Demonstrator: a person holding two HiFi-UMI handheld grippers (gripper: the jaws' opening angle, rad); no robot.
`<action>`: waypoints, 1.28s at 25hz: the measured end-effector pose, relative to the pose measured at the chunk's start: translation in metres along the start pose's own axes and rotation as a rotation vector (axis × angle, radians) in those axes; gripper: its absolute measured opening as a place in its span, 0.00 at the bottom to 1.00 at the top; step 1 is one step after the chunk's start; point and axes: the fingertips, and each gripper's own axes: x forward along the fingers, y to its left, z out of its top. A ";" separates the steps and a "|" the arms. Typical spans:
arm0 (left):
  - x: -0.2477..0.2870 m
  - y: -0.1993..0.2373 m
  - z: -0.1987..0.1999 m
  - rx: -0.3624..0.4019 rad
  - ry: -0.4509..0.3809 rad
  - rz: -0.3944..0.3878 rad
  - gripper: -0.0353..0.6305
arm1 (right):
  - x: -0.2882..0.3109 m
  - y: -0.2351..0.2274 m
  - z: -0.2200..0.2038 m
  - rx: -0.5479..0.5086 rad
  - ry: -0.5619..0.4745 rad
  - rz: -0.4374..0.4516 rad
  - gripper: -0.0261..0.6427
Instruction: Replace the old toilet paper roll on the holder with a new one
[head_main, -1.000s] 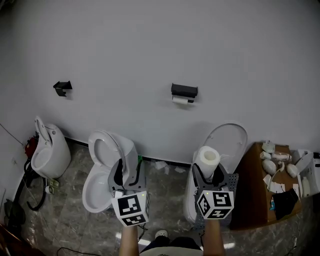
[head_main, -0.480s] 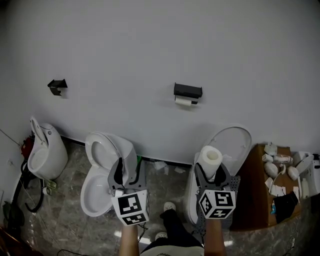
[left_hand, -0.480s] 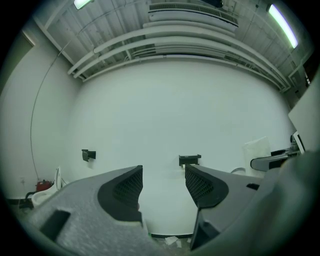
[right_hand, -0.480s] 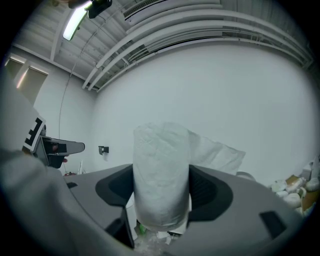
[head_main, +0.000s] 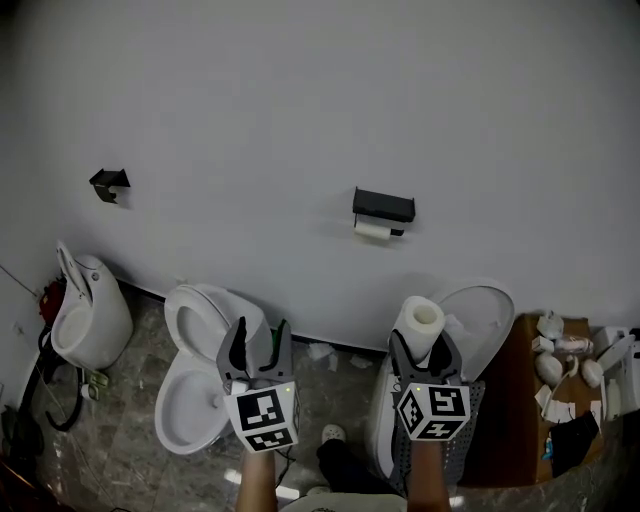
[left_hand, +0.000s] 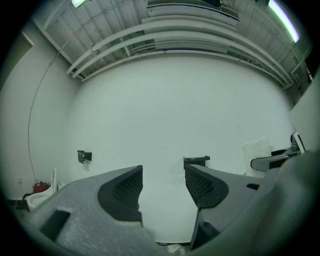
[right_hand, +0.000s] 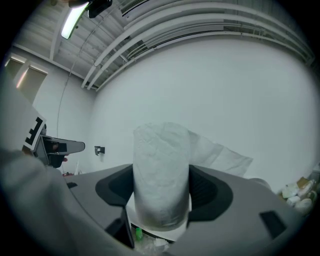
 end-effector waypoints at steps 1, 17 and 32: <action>0.012 -0.001 0.002 0.003 0.001 0.000 0.42 | 0.012 -0.004 0.002 0.003 -0.001 0.002 0.49; 0.190 -0.044 0.025 0.039 -0.007 -0.050 0.42 | 0.165 -0.086 0.027 0.022 -0.025 -0.030 0.49; 0.268 -0.052 0.017 0.045 0.020 -0.136 0.42 | 0.216 -0.105 0.022 0.038 -0.011 -0.107 0.49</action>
